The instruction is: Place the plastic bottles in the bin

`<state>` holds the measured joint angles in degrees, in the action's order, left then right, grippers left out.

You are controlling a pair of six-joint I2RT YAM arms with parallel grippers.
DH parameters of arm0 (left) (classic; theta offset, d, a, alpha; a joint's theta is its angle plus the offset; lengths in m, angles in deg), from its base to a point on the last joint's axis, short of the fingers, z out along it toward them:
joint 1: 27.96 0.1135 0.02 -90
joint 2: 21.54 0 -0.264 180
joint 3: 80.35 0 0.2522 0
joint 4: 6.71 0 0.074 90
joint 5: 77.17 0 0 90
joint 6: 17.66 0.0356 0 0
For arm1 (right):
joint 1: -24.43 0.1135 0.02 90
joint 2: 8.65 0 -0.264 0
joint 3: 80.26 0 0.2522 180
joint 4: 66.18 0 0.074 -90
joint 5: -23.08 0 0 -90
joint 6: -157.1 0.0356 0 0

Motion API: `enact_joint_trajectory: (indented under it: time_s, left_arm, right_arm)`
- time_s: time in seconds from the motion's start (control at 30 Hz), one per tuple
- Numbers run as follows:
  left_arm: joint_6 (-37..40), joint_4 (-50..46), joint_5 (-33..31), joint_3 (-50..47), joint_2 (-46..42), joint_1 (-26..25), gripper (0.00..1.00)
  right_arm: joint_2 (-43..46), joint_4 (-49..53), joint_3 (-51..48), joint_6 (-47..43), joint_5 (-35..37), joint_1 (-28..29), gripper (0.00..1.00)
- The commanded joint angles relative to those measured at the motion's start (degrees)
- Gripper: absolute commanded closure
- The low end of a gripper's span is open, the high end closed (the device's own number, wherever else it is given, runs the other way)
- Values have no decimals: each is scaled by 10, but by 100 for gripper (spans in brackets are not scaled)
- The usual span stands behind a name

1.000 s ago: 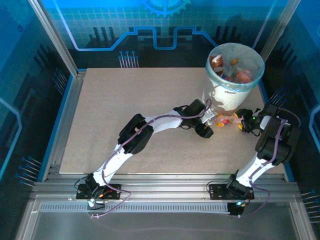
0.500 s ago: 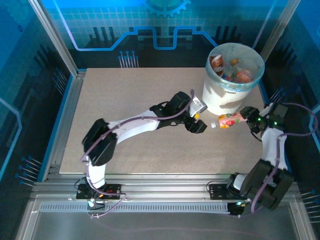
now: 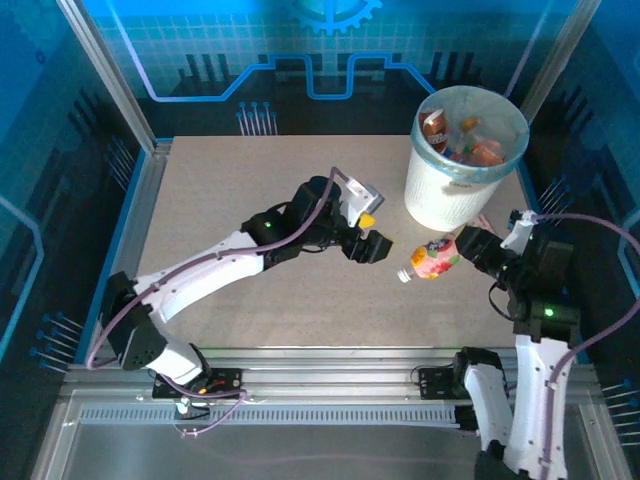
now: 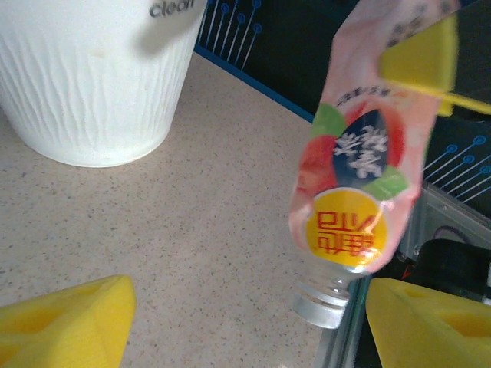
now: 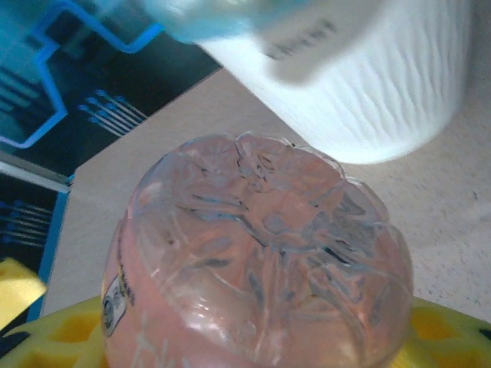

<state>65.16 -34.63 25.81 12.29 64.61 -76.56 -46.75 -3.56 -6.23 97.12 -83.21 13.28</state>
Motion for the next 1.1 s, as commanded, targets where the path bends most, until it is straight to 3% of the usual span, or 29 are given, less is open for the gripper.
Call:
enact_joint_trajectory:
  time_s: [0.0, 0.1, 0.23, 0.37, 0.47, 0.67, 0.83, 1.07]
  left_arm:
    - [-4, -33, -39, 51, -41, -2, 19]
    - [-3, -49, -51, 94, -48, -2, 18]
    - [10, -64, -63, 133, -49, -2, 17]
    - [20, -82, -77, 147, -43, -2, 17]
    - [20, -87, -78, 142, -42, -2, 17]
    - [18, -91, -85, 128, -42, -2, 17]
    - [17, -86, -86, 124, -38, -1, 17]
    - [8, -76, -75, 120, -28, -1, 17]
  right_arm:
    - [-43, 28, 118, 7, 88, 75, 58]
    - [-123, 30, 258, -20, 173, 154, 59]
    - [-263, 30, 468, -126, 389, 269, 59]
    - [-432, 23, 670, -240, 547, 288, 59]
    - [-546, 4, 783, -322, 619, 285, 60]
    - [-715, 121, 991, -348, 624, 268, 60]
    - [-704, 156, 932, -316, 603, 256, 60]
    - [-720, 248, 924, -255, 515, 187, 58]
